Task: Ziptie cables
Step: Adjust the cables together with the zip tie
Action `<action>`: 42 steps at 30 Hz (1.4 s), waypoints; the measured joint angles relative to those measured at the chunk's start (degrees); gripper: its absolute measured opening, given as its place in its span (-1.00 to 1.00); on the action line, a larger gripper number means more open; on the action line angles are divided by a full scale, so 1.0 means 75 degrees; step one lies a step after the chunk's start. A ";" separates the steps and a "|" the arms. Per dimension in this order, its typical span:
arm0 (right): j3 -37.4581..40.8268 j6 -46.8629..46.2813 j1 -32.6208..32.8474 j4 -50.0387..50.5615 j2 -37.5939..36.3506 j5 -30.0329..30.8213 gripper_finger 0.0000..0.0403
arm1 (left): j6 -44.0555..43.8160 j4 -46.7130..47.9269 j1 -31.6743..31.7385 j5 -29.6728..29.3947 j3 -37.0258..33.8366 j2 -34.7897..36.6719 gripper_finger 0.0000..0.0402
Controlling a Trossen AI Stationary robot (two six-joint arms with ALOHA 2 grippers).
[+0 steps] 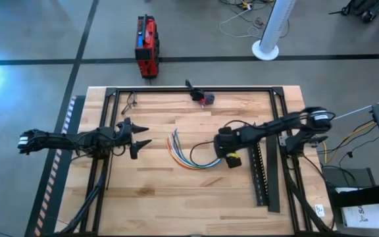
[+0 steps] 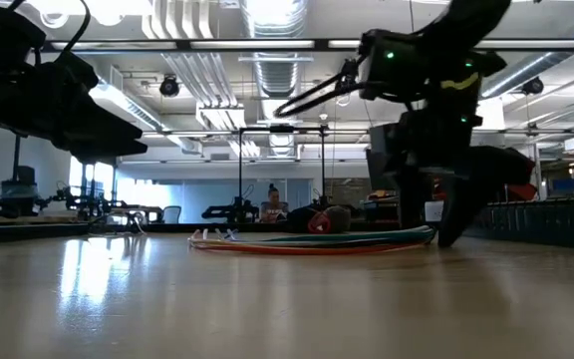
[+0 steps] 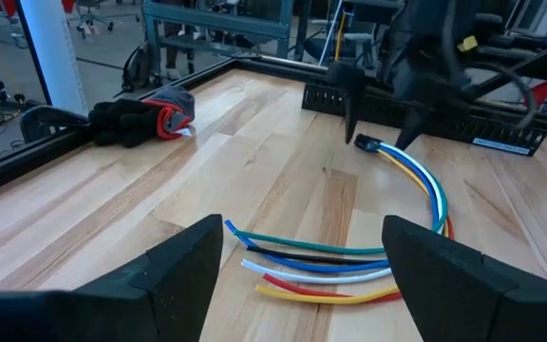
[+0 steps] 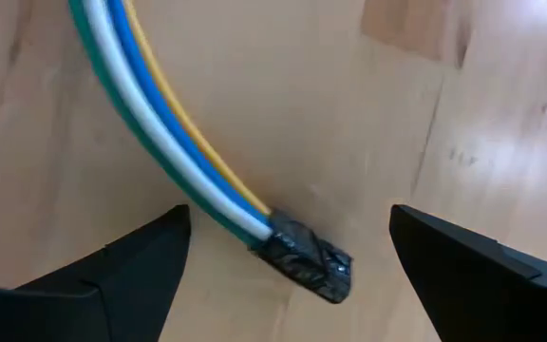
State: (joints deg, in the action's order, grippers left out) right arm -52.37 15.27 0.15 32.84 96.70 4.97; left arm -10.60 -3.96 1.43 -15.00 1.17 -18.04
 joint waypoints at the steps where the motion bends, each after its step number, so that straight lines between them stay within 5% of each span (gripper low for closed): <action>1: -0.0186 -0.0041 -0.0047 0.0257 0.0188 -0.0048 0.66 | -0.0001 -0.0007 0.0000 0.0000 -0.0002 -0.0004 0.37; 9: -0.1110 -0.0062 -0.0094 0.1055 0.0761 -0.0763 0.06 | -0.0001 -0.0007 0.0000 -0.0001 -0.0001 -0.0015 0.37; 20: -0.1822 -0.0599 -0.0024 0.1863 0.0785 -0.0213 -0.93 | -0.0001 -0.0013 0.0000 0.0000 -0.0003 -0.0061 0.37; 30: -0.2228 -0.2465 0.1002 0.3577 0.0738 0.0225 -0.96 | -0.0001 -0.0026 0.0000 0.0000 0.0000 -0.0080 0.37; 42: -0.2043 -0.4317 0.2430 0.2511 0.0736 0.0398 -0.94 | 0.0342 -0.0112 0.0000 -0.0039 0.0000 -0.0098 0.37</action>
State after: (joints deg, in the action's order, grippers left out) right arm -67.69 -17.10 18.37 51.68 102.21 7.96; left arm -8.03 -4.80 1.43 -15.30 1.17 -18.78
